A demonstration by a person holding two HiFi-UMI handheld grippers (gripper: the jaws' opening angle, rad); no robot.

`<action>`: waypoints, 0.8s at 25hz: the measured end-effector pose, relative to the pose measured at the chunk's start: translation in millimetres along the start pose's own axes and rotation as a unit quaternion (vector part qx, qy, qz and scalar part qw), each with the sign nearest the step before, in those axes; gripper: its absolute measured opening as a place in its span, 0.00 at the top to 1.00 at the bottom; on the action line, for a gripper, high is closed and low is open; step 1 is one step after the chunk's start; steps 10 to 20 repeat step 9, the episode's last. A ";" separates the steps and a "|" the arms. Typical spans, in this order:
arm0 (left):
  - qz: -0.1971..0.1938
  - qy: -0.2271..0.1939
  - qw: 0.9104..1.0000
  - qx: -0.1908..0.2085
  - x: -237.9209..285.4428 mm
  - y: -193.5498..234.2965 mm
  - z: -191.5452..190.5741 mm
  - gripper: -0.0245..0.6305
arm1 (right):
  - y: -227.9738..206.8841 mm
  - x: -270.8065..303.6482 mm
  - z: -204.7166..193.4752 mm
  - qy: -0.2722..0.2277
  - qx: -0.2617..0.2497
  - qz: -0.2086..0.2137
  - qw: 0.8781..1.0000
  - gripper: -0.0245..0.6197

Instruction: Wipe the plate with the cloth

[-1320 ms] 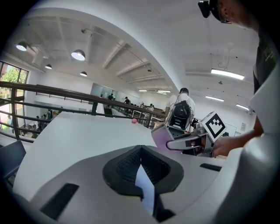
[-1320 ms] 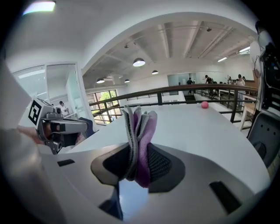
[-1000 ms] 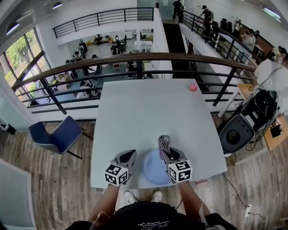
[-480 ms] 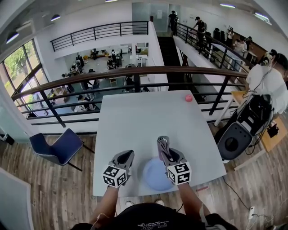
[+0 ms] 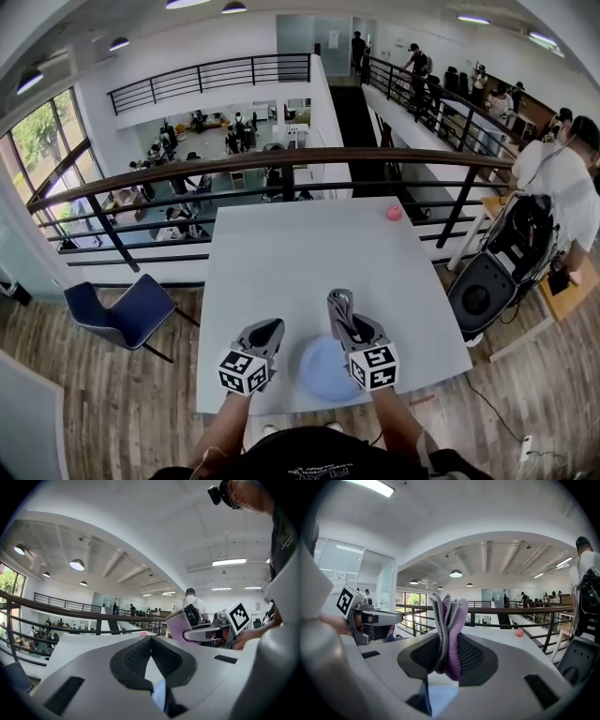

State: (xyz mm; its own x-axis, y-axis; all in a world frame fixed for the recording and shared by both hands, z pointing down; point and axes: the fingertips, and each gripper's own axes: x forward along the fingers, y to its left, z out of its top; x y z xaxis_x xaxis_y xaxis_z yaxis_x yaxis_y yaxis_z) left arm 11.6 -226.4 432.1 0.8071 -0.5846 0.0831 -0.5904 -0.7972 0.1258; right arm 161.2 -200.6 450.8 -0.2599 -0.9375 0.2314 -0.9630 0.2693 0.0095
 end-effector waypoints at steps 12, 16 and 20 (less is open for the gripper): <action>-0.005 0.012 1.000 0.004 -0.4 -11.1 -15.9 0.94 | 0.2 -1.4 -12.7 0.008 0.004 0.000 1.000 0.78; -0.005 0.012 1.000 0.004 -0.4 -11.1 -15.9 0.94 | 0.2 -1.4 -12.7 0.008 0.004 0.000 1.000 0.78; -0.005 0.012 1.000 0.004 -0.4 -11.1 -15.9 0.94 | 0.2 -1.4 -12.7 0.008 0.004 0.000 1.000 0.78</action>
